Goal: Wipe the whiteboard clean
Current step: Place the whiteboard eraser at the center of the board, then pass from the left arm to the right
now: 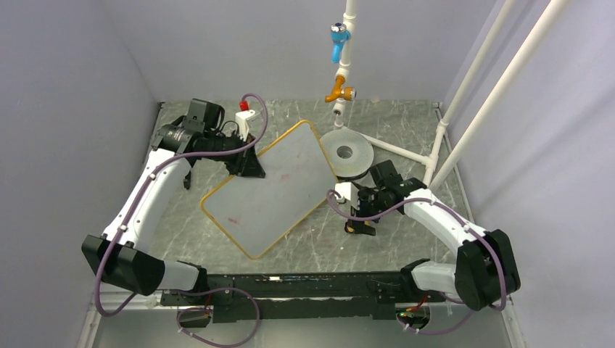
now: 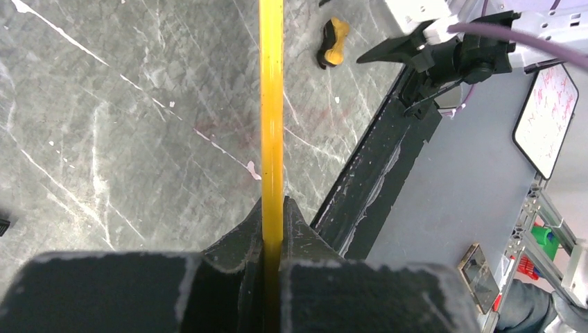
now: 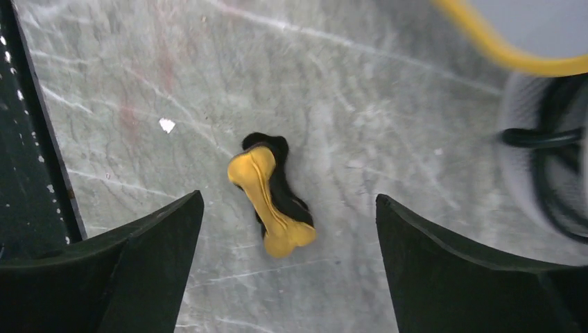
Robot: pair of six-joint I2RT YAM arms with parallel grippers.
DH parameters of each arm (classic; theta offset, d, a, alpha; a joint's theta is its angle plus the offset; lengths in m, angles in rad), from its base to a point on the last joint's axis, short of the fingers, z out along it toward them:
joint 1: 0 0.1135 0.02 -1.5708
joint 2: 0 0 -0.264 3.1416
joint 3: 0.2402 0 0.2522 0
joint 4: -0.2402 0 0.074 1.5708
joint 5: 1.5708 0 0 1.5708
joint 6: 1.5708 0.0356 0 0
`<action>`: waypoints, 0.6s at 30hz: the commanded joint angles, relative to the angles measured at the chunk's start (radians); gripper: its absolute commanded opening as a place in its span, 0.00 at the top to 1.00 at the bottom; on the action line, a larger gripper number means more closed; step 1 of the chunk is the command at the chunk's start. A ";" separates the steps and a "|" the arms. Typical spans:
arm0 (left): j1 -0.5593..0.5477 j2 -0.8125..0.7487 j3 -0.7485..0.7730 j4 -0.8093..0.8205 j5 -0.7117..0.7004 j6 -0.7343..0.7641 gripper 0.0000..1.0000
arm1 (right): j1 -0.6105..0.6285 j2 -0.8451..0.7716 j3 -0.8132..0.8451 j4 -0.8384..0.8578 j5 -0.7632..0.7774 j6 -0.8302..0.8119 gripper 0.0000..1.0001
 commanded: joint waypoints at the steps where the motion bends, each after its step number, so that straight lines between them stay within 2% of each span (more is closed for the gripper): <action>1: -0.027 -0.051 0.037 0.017 0.045 0.006 1.00 | -0.007 -0.058 0.132 -0.090 -0.102 -0.054 0.02; 8: -0.100 -0.059 0.003 -0.008 -0.009 0.071 1.00 | -0.015 -0.154 0.438 -0.270 -0.314 -0.046 0.00; 13: -0.163 -0.071 -0.025 -0.021 -0.013 0.123 1.00 | -0.018 -0.007 0.801 -0.440 -0.390 0.003 0.00; 18: -0.220 -0.125 -0.065 -0.020 -0.031 0.178 1.00 | -0.020 0.099 1.017 -0.442 -0.417 0.125 0.00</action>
